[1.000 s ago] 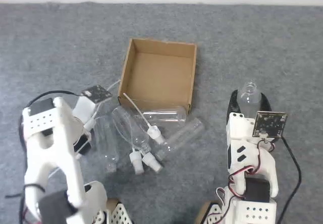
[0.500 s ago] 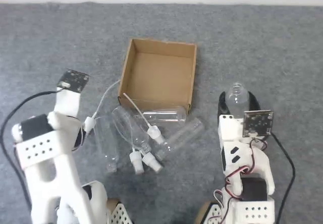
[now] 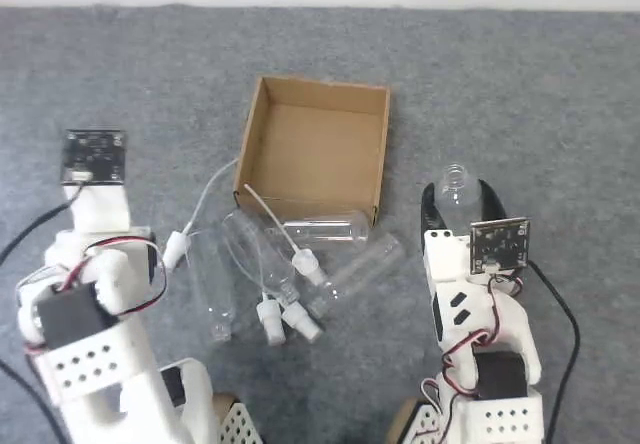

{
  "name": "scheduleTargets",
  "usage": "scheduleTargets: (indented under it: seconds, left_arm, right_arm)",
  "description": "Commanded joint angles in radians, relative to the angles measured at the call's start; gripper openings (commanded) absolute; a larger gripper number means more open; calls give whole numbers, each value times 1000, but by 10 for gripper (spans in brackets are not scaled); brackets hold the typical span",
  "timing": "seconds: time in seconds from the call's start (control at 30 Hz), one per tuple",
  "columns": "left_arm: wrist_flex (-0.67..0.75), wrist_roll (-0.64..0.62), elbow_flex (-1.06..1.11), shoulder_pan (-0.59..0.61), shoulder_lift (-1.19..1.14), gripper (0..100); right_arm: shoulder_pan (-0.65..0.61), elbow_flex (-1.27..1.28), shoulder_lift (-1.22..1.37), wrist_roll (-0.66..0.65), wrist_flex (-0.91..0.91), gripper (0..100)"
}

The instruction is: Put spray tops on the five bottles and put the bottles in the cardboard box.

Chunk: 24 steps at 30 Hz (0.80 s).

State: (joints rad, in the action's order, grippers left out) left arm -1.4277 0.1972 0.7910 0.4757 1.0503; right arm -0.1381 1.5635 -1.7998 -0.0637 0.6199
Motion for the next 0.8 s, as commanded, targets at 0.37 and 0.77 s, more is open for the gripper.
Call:
scheduleTargets:
  seconds: [0.37, 0.77]
  left_arm:
    - [307, -423, -113, -8, 120, 11]
    - [466, -571, -108, -35, 235, 11]
  right_arm:
    - [-13, -18, -16, -14, -5, 83]
    - [-54, -135, -16, -15, 2, 83]
